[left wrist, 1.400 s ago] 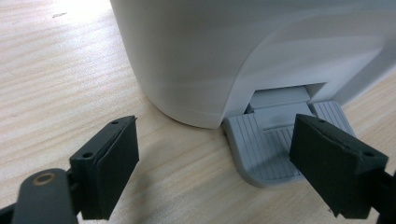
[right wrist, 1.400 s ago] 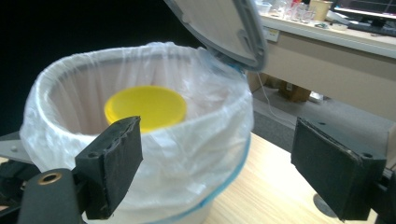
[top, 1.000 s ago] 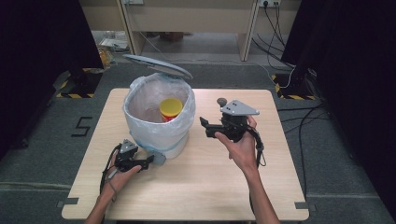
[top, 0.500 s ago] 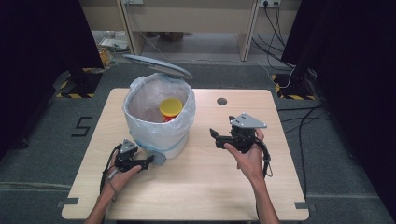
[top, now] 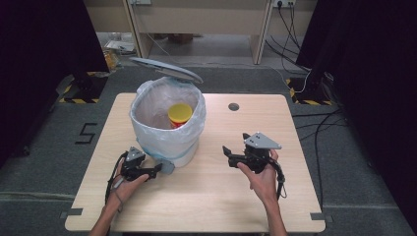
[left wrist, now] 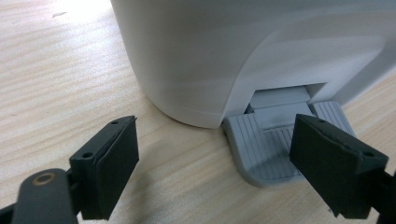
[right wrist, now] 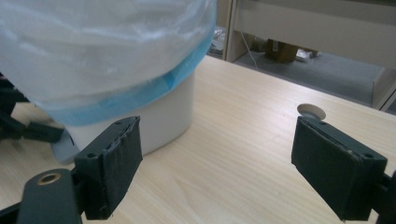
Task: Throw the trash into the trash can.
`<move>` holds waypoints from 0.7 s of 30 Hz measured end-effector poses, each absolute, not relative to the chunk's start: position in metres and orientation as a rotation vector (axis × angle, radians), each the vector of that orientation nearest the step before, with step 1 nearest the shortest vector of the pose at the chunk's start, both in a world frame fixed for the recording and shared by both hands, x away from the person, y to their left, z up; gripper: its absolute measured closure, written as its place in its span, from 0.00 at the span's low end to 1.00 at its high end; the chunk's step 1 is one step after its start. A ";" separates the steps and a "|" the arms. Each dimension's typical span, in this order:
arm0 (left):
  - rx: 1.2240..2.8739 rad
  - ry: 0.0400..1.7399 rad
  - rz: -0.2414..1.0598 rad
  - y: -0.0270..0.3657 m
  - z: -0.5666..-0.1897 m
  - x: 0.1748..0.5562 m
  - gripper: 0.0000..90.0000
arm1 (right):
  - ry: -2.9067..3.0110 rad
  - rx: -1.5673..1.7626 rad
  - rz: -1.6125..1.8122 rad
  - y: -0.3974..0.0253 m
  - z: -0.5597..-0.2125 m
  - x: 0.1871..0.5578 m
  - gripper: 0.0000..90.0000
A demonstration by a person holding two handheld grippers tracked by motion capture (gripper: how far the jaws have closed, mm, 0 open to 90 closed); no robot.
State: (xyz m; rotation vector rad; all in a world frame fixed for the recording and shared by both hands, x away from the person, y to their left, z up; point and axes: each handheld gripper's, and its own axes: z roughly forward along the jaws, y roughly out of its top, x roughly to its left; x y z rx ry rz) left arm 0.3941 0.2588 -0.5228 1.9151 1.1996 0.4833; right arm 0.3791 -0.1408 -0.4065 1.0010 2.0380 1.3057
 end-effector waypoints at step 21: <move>1.914 1.203 0.467 0.260 -0.523 0.395 0.16 | 2.069 1.083 1.257 -0.150 -0.448 0.370 0.18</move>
